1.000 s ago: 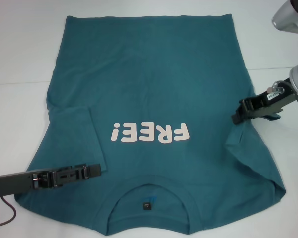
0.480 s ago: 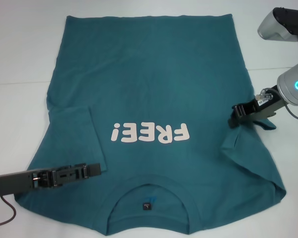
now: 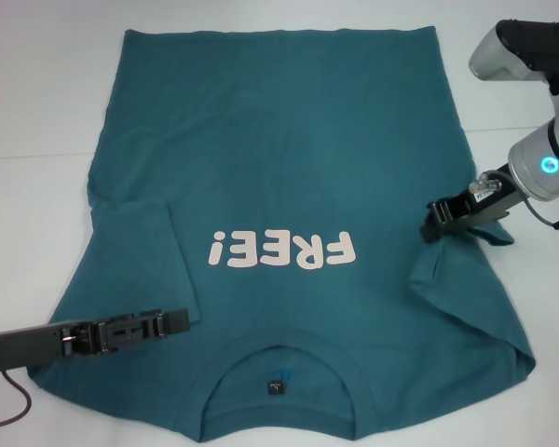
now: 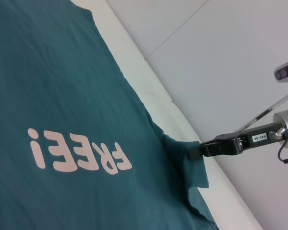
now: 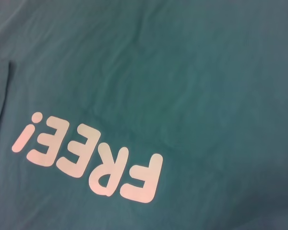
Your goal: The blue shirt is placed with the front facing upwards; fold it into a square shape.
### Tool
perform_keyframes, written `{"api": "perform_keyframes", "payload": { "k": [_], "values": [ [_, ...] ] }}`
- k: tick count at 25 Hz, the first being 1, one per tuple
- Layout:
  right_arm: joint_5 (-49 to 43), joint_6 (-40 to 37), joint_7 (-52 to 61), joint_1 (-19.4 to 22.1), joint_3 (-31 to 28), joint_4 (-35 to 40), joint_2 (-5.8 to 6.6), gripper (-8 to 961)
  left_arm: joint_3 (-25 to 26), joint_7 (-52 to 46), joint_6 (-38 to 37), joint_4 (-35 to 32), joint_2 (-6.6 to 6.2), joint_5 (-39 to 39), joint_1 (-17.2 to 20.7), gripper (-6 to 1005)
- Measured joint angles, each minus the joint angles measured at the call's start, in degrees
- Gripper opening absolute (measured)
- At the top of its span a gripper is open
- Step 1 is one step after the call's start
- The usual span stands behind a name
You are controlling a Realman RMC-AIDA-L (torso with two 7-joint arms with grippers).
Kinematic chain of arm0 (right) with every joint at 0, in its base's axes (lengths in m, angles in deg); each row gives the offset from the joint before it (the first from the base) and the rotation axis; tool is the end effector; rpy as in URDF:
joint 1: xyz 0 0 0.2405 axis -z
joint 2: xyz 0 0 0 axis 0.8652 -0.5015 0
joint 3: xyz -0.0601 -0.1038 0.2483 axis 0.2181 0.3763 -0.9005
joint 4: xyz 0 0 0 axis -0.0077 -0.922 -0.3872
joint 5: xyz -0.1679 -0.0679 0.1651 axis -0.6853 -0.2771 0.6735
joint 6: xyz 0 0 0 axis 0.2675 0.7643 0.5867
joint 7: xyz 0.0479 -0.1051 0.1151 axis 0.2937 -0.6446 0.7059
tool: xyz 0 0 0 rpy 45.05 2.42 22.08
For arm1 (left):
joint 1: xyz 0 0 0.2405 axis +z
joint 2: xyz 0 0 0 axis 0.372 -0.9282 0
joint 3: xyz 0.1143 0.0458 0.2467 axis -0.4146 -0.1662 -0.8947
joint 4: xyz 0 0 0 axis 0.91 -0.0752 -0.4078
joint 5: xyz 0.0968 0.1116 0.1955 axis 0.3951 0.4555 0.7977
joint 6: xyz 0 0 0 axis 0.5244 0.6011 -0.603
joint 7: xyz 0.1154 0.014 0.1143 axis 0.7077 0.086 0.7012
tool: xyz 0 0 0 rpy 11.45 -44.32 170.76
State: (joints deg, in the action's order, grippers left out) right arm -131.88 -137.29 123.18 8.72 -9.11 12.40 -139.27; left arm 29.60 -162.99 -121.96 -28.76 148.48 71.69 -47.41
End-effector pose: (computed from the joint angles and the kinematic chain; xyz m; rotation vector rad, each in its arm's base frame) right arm 0.2416 0.4907 0.0071 -2.2110 1.4641 -0.1958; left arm -0.3044 0.3488 -0.0139 -2.4919 -1.5152 -0.7778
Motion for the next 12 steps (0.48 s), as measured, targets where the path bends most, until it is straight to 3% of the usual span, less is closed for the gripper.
{"api": "perform_keyframes", "payload": {
  "k": [12],
  "values": [
    [0.4,2.1,-0.8,-0.1,2.7,0.4,-0.07,316,0.0,0.0,0.1,0.5,-0.14,0.1,0.1,765]
  ]
}}
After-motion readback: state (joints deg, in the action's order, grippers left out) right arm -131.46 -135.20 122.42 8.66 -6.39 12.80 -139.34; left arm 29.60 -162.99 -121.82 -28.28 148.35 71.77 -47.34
